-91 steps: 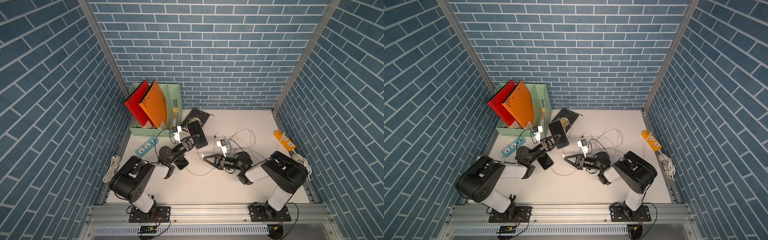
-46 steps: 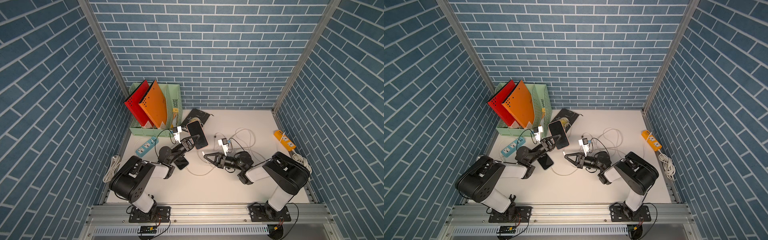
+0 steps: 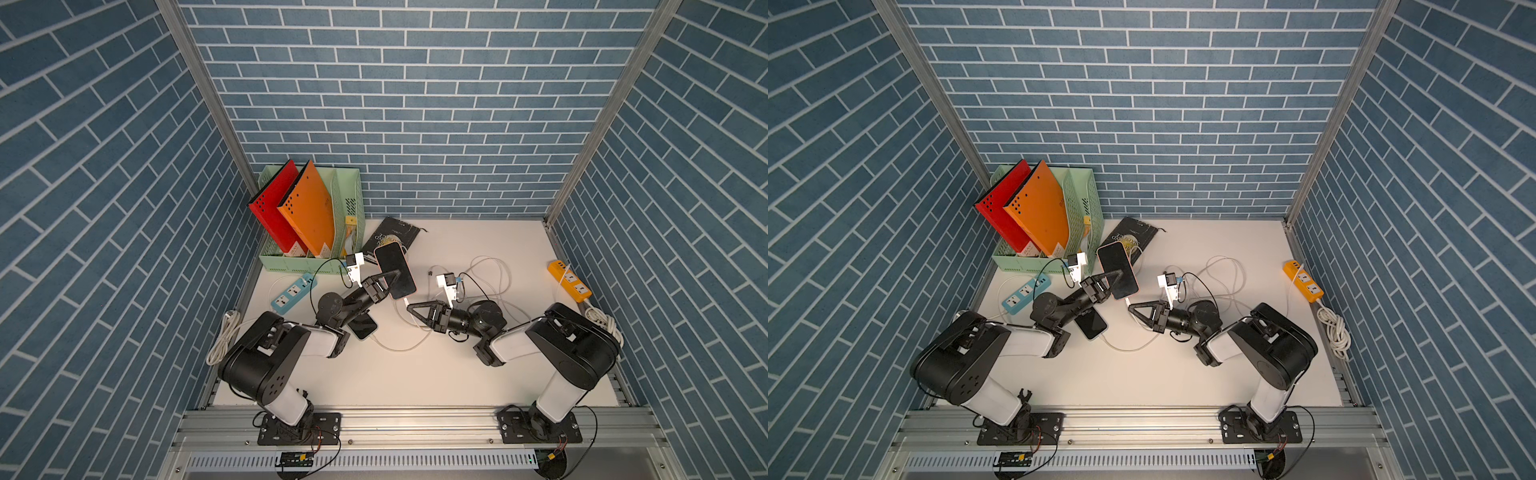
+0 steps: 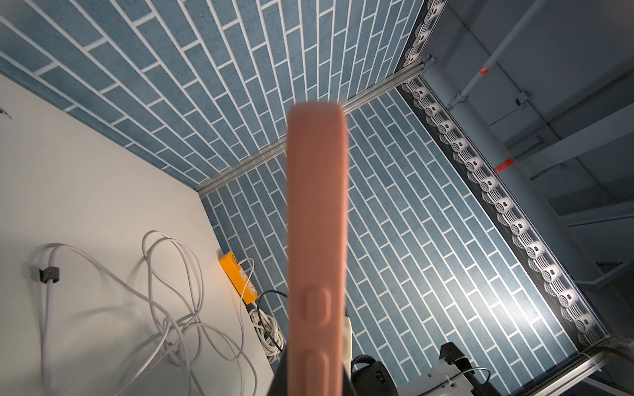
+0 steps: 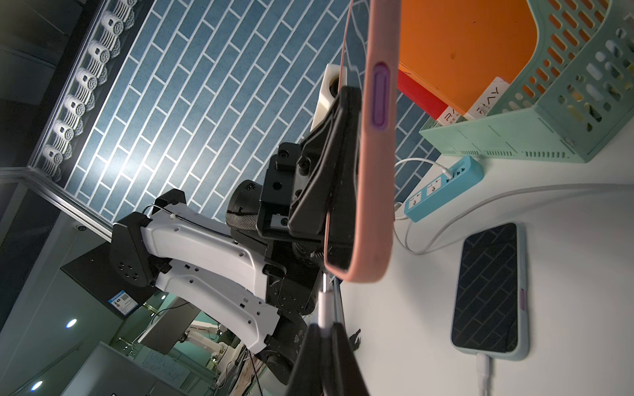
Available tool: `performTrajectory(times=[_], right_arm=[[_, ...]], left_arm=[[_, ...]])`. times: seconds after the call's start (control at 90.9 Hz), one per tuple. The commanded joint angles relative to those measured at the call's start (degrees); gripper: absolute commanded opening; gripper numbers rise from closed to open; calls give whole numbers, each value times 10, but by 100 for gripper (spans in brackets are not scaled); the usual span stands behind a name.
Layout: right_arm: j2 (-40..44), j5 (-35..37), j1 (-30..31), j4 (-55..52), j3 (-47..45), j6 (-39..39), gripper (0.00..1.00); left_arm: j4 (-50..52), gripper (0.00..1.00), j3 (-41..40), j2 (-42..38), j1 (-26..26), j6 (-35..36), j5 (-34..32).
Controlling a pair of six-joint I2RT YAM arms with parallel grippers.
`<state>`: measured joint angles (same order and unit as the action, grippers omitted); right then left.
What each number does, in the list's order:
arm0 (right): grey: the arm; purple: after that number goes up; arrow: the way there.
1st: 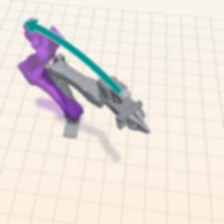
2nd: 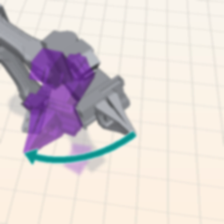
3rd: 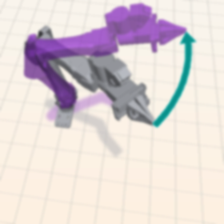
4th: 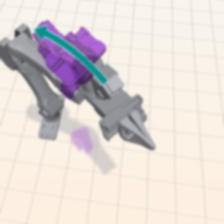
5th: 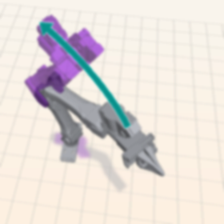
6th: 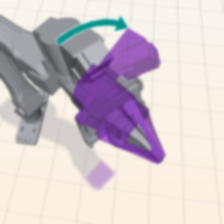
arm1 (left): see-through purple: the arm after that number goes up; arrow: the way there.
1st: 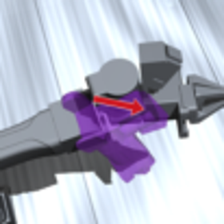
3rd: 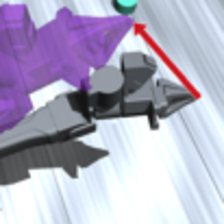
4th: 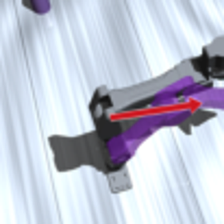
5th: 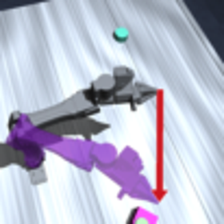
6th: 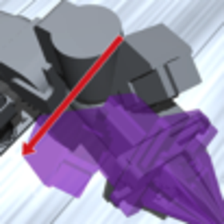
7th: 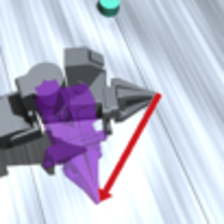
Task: Plug the charging cable into the phone
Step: Insert the charging cable into the phone.
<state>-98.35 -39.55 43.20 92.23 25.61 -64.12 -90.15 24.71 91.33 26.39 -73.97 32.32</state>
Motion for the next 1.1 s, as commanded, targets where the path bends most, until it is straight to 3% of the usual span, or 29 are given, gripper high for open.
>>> performTrajectory(times=[0.0, 1.089], right_arm=[[1, 6, -5, 134, 9, 9, 0], [0, -21, -16, 134, -8, 8, 0]], left_arm=[[-169, 0, -3, -6, -1, 2, 6], [-169, 0, -5, -10, -1, 1, 9]])
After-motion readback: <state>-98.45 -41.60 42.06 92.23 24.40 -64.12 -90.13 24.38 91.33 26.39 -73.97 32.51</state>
